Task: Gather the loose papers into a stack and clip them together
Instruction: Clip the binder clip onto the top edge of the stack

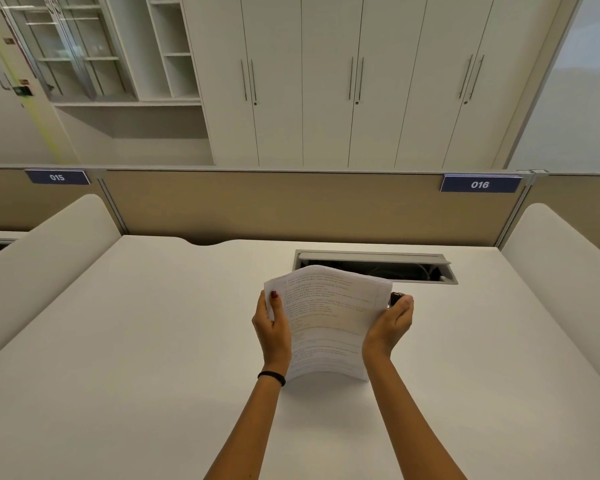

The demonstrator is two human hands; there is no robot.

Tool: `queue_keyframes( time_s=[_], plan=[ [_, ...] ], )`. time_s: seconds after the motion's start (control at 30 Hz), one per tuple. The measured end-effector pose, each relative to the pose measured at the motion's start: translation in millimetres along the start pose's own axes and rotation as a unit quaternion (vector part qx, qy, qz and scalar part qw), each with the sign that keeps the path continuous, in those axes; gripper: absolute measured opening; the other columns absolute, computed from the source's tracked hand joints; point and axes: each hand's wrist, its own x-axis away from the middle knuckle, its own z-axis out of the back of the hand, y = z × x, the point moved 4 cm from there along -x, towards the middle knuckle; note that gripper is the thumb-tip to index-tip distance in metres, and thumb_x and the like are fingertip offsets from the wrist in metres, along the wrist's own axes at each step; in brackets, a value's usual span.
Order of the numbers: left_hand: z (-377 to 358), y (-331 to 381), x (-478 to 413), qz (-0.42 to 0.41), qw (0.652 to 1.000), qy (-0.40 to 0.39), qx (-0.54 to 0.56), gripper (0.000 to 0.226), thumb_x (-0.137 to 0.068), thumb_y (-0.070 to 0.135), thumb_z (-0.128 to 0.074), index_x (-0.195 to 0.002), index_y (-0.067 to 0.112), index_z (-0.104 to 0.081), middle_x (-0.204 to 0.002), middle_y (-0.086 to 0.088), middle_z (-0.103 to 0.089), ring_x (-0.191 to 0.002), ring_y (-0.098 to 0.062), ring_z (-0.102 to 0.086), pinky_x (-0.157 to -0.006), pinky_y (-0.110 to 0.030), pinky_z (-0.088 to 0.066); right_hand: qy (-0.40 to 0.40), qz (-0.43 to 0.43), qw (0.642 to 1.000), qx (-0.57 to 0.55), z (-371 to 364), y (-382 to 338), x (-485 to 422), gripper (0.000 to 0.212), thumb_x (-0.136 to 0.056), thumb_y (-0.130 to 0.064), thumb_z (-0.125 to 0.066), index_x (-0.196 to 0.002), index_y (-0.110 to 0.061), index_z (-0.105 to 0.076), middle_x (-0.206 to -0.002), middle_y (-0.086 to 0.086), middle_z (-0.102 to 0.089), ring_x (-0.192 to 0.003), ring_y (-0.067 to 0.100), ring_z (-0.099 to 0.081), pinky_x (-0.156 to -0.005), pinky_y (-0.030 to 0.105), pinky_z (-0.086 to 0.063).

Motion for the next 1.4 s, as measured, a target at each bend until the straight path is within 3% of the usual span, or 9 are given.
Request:
queue_keyframes(
  time_s=[0.17,0.27,0.43,0.57,0.67,0.77,1.07,1.2,1.4],
  plan=[
    [-3,10,-1,-0.009,1.0,-0.008,0.006,0.016,-0.095,0.031,-0.039,-0.103,0.024,-0.052,-0.087,0.008,-0.059,-0.076,-0.016,-0.063,-0.054,-0.011,-0.052,0.001,0.011,1.0,-0.007,-3,-6,-3,0.037,-0.089,-0.045,-0.021,-0.079,-0.015,-0.04,-0.07,-0.001,-0.049,-0.065,0.011,-0.049,-0.06,0.02,-0.039],
    [-3,11,-2,-0.014,1.0,-0.008,0.009,0.03,-0.086,0.041,-0.036,-0.104,0.023,-0.052,-0.087,0.007,-0.06,-0.076,-0.017,-0.063,-0.054,-0.011,-0.052,0.001,0.016,1.0,-0.015,-2,-8,-5,0.04,-0.088,-0.045,-0.021,-0.084,-0.01,-0.04,-0.072,-0.001,-0.05,-0.066,0.011,-0.05,-0.059,0.019,-0.04],
    [1,6,2,-0.022,1.0,0.002,0.008,0.018,-0.085,0.044,-0.036,-0.092,0.034,-0.05,-0.085,0.007,-0.059,-0.075,-0.016,-0.063,-0.052,-0.011,-0.051,0.002,0.012,1.0,-0.003,3,2,-4,0.038,-0.088,-0.044,-0.022,-0.083,-0.011,-0.041,-0.073,0.001,-0.051,-0.065,0.012,-0.05,-0.06,0.021,-0.04],
    [3,17,-3,-0.066,0.998,0.02,0.012,0.035,-0.08,0.067,-0.038,-0.09,0.035,-0.048,-0.086,0.008,-0.059,-0.078,-0.006,-0.063,-0.056,-0.011,-0.052,-0.001,0.004,1.0,-0.002,4,5,-3,0.04,-0.088,-0.045,-0.022,-0.082,-0.01,-0.04,-0.071,0.001,-0.05,-0.064,0.012,-0.049,-0.059,0.02,-0.04],
    [3,28,-7,-0.084,0.995,0.041,0.016,0.016,-0.087,0.048,-0.041,-0.088,0.034,-0.048,-0.087,0.01,-0.057,-0.079,-0.001,-0.061,-0.059,-0.009,-0.05,0.0,0.006,1.0,0.002,4,4,-3,0.04,-0.087,-0.045,-0.023,-0.084,-0.01,-0.041,-0.072,0.003,-0.051,-0.065,0.013,-0.05,-0.059,0.019,-0.04],
    [2,32,-11,-0.07,0.996,0.061,0.013,0.011,-0.086,0.038,-0.04,-0.082,0.033,-0.048,-0.081,0.008,-0.057,-0.072,-0.01,-0.061,-0.055,-0.008,-0.049,0.003,0.008,1.0,0.004,5,4,-3,0.039,-0.087,-0.044,-0.023,-0.083,-0.009,-0.041,-0.07,0.0,-0.049,-0.064,0.011,-0.049,-0.06,0.019,-0.04],
    [-1,33,-12,-0.037,0.997,0.073,0.012,0.019,-0.084,0.035,-0.034,-0.079,0.023,-0.048,-0.075,0.004,-0.054,-0.067,-0.014,-0.06,-0.049,-0.007,-0.047,0.002,0.008,1.0,-0.004,5,0,-1,0.039,-0.087,-0.044,-0.023,-0.084,-0.009,-0.041,-0.075,0.004,-0.052,-0.066,0.012,-0.051,-0.059,0.02,-0.042],
    [-1,34,-11,-0.037,0.997,0.067,0.017,0.017,-0.085,0.035,-0.033,-0.077,0.029,-0.047,-0.076,0.004,-0.055,-0.068,-0.014,-0.06,-0.05,-0.007,-0.048,0.004,0.01,1.0,-0.003,5,-2,0,0.038,-0.087,-0.042,-0.023,-0.083,-0.009,-0.04,-0.07,-0.002,-0.049,-0.064,0.011,-0.05,-0.059,0.018,-0.04],
    [2,26,-5,-0.059,0.997,0.039,0.005,0.024,-0.089,0.039,-0.029,-0.094,0.022,-0.046,-0.085,0.007,-0.056,-0.074,-0.014,-0.06,-0.056,-0.01,-0.052,0.003,0.003,1.0,-0.003,6,-1,-1,0.038,-0.086,-0.042,-0.023,-0.083,-0.009,-0.04,-0.07,-0.002,-0.049,-0.065,0.011,-0.049,-0.06,0.019,-0.04]
  ],
)
